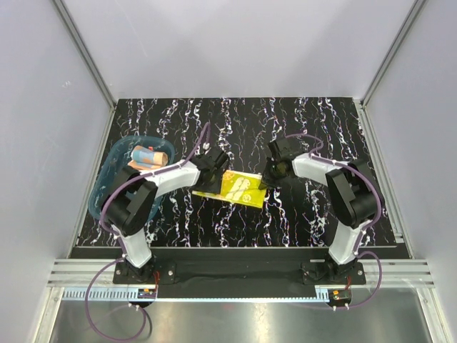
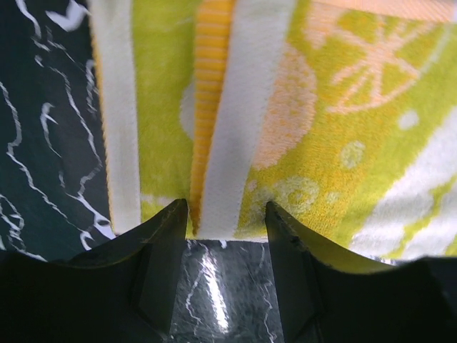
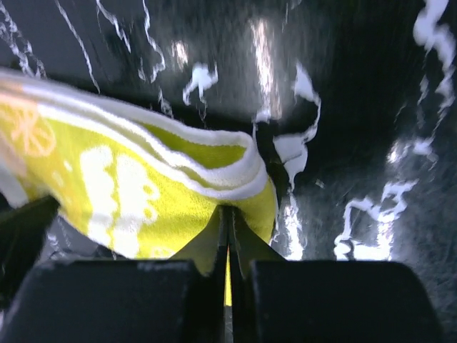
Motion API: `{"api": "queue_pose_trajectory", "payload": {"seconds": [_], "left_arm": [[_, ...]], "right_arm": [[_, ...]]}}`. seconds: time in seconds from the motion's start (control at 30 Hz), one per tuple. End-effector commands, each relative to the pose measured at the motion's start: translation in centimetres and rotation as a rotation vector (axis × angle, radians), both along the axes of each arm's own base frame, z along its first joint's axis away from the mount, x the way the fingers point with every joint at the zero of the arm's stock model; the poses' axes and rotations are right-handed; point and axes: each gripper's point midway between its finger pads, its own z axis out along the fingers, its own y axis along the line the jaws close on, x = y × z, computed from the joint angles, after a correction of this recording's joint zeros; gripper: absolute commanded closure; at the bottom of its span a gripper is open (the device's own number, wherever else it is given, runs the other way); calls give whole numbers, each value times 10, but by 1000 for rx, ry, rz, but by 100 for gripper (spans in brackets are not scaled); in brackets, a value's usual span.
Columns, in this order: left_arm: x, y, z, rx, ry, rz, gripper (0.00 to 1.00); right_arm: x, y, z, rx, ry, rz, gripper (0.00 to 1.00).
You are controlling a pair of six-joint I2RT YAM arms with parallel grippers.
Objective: Roll the towels
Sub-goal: Fold the towel
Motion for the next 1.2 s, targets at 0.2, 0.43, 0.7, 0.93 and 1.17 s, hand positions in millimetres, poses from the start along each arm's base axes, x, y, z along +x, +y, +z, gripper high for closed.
{"api": "queue_pose_trajectory", "payload": {"seconds": [0.2, 0.43, 0.7, 0.93, 1.17], "left_arm": [[35, 36, 5, 242, -53, -15, 49], [33, 26, 44, 183, -121, 10, 50], [12, 0, 79, 84, -162, -14, 50], [-15, -6, 97, 22, -196, -22, 50], [-49, -19, 104, -47, -267, -81, 52]], "right_arm": [[-70, 20, 21, 92, 85, 43, 92], [-47, 7, 86, 22, -89, 49, 75], [-22, 15, 70, -6, -97, 85, 86], [-20, 8, 17, -73, 6, 72, 95], [-30, 1, -14, -97, 68, 72, 100]]}}
